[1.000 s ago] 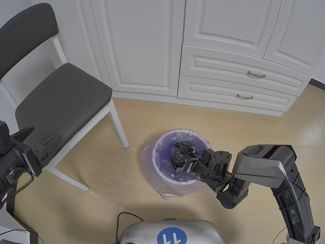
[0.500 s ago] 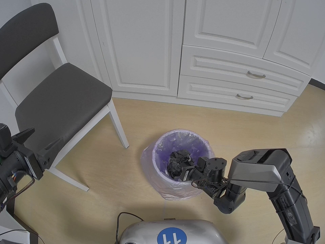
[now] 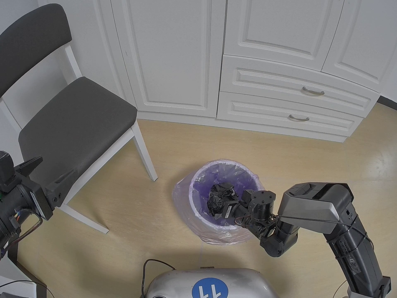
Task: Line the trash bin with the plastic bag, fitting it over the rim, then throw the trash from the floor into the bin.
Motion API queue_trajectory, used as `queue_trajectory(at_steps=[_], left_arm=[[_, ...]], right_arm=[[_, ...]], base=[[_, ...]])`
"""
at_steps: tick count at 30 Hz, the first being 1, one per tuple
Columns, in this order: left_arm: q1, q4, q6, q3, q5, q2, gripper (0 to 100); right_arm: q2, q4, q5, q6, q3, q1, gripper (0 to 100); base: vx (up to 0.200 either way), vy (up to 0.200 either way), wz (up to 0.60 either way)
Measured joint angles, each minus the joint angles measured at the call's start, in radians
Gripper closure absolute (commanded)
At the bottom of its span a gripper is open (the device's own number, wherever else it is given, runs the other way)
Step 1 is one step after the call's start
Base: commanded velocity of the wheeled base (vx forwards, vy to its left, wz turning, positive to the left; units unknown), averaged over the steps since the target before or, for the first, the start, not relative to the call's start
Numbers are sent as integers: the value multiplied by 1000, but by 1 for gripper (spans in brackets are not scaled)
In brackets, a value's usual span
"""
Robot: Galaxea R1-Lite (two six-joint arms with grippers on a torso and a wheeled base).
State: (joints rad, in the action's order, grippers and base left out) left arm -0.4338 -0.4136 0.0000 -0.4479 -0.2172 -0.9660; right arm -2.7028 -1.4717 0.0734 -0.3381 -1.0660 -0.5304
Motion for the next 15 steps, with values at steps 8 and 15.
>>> queue_trajectory(at_steps=[8,15], left_arm=[[0,0,0,0,0,0,0],[-1,0,0,0,0,0,0]], right_arm=[[2,-3,11,7,-6,0,100],[37,-4,15,16,5,7,100]], base=[[0,0,0],[0,0,0]])
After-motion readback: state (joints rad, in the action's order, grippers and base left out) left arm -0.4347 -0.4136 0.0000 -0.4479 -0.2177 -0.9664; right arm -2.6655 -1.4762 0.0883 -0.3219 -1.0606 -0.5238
